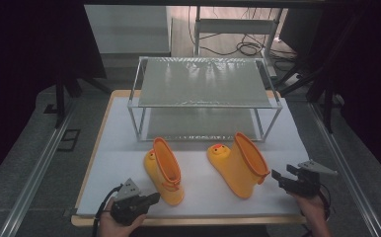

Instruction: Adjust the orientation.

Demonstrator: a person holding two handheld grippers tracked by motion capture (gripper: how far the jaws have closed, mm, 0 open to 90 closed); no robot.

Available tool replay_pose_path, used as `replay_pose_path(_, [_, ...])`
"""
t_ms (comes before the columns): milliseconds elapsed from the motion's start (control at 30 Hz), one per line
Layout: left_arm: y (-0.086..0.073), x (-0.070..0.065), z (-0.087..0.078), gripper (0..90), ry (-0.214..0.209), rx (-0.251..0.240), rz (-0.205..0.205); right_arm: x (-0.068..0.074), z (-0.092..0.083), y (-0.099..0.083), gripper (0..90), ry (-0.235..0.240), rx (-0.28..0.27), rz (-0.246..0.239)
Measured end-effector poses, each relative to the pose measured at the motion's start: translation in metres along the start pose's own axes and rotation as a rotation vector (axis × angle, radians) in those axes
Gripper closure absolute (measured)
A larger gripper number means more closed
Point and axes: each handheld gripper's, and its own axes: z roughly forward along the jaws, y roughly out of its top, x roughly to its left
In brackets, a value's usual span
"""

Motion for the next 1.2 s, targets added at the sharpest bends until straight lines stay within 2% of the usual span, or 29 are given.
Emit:
replay_pose_path(133, [0.002,-0.013,0.011,90.0,-0.025,-0.015,0.021,-0.002,0.001,0.000,30.0,-0.006,0.004,0.008])
replay_pose_path(300, [0.004,-0.021,0.021,90.0,-0.040,-0.023,0.026,-0.003,0.002,-0.002,30.1,-0.009,0.007,0.017])
replay_pose_path(433, [0.007,-0.032,0.037,90.0,-0.003,-0.045,0.043,-0.004,0.001,-0.001,30.1,-0.011,0.006,0.018])
replay_pose_path(633, [0.010,-0.039,0.052,90.0,0.029,-0.054,0.052,-0.004,0.001,-0.002,30.1,-0.013,0.008,0.022])
replay_pose_path(900, [0.007,-0.037,0.049,90.0,0.049,-0.067,0.057,-0.006,0.000,-0.003,30.1,-0.018,0.003,0.029])
replay_pose_path(1200, [-0.006,-0.025,0.028,90.0,0.065,-0.078,0.025,-0.006,0.000,-0.003,30.1,-0.020,0.007,0.030])
